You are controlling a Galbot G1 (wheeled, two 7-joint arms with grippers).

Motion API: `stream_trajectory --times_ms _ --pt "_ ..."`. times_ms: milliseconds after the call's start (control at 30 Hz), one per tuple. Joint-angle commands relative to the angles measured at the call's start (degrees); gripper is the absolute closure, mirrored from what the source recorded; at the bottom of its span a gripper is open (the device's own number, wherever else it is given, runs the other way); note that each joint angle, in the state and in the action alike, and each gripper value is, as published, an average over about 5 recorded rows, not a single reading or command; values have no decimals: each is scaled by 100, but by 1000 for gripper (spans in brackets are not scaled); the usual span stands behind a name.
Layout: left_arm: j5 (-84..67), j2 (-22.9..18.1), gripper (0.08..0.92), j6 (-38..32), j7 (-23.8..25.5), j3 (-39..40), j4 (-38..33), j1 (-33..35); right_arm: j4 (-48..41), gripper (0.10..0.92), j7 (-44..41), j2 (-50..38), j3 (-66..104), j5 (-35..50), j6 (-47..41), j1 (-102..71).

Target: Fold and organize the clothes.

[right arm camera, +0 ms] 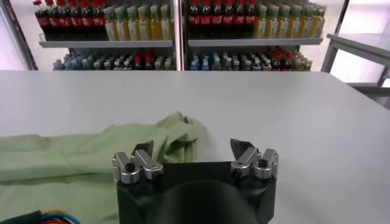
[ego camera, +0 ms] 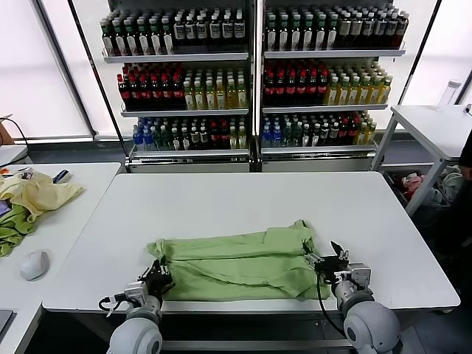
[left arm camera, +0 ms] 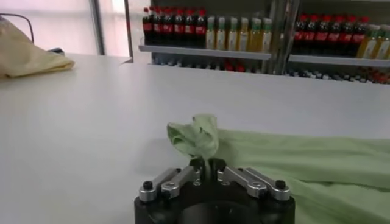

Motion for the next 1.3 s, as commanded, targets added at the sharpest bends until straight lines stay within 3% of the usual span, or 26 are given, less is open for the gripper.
stream_trajectory --times_ms 33,233,433,567,833,1067,1300 --pt "-510 1084 878 -119 216 -968 3 10 7 203 6 -4 18 47 31 4" --pt "-752 1924 878 -132 360 -1864 39 35 13 203 6 -4 -8 80 33 63" --pt "-1261 2261 878 -89 438 -2384 -279 -34 26 203 8 -17 -33 91 30 91" --pt "-2169 1983 878 49 463 -2208 -1013 -52 41 203 12 -27 -43 83 25 78" --pt "-3604 1009 878 205 479 -1223 -2143 -44 32 203 18 -87 -42 72 19 66" --pt "-3701 531 878 197 344 -325 -2077 -253 46 203 16 -96 -63 49 19 64" --pt "-2935 41 878 159 263 524 -1321 -819 17 203 13 -68 -89 12 23 74"
